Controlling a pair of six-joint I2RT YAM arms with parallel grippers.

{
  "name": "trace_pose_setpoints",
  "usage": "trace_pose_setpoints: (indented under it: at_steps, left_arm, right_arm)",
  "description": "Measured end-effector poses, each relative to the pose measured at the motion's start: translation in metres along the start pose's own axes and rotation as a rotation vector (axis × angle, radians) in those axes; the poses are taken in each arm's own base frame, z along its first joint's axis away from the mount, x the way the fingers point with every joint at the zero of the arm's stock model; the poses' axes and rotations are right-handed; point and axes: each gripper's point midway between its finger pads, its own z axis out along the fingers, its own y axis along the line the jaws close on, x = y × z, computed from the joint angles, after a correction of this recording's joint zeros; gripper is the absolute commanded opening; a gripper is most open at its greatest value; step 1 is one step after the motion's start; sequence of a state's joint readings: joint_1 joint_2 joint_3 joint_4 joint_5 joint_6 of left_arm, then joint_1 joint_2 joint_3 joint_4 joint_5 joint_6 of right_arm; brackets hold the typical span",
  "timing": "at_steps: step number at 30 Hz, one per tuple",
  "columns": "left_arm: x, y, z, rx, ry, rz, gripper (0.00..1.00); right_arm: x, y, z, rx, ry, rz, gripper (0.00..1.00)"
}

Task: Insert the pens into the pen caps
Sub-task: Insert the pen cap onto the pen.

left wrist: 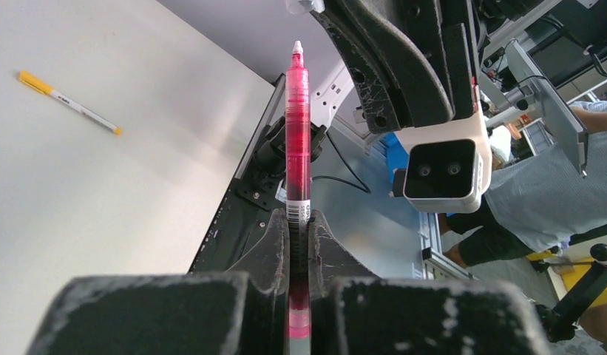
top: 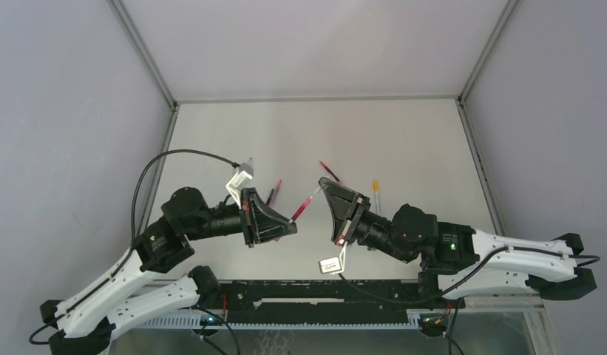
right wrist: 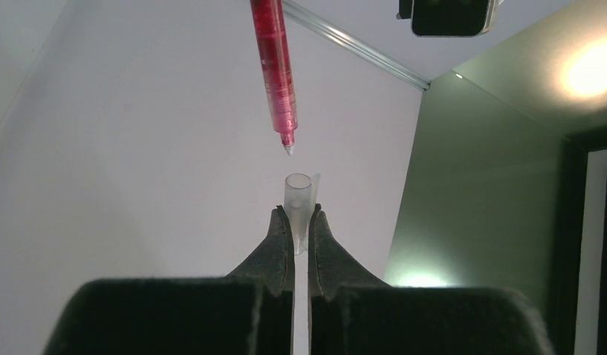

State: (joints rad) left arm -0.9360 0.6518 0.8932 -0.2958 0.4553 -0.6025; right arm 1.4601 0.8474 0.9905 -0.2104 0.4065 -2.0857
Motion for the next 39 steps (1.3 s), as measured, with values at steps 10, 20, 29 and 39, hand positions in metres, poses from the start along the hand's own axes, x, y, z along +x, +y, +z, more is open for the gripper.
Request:
trace_pose_setpoints:
  at_steps: [10, 20, 29, 39]
  left_arm:
    - [0.005, 0.004, 0.001, -0.007, 0.01, -0.006, 0.0]
    - [0.004, 0.004, 0.001, -0.006, 0.008, -0.005, 0.0]
    - [0.004, 0.003, 0.001, -0.005, 0.007, -0.005, 0.0]
    - [0.004, 0.003, 0.001, -0.005, 0.007, -0.005, 0.0]
  right_arm:
    - [-0.006, 0.003, 0.004, -0.019, -0.01, -0.011, 0.0]
    - [-0.006, 0.009, 0.004, -0.044, -0.005, -0.02, 0.0]
    - [-0.008, 0.01, 0.005, -0.051, -0.008, -0.024, 0.0]
    - [-0.009, 0.01, 0.006, -0.052, -0.011, -0.025, 0.0]
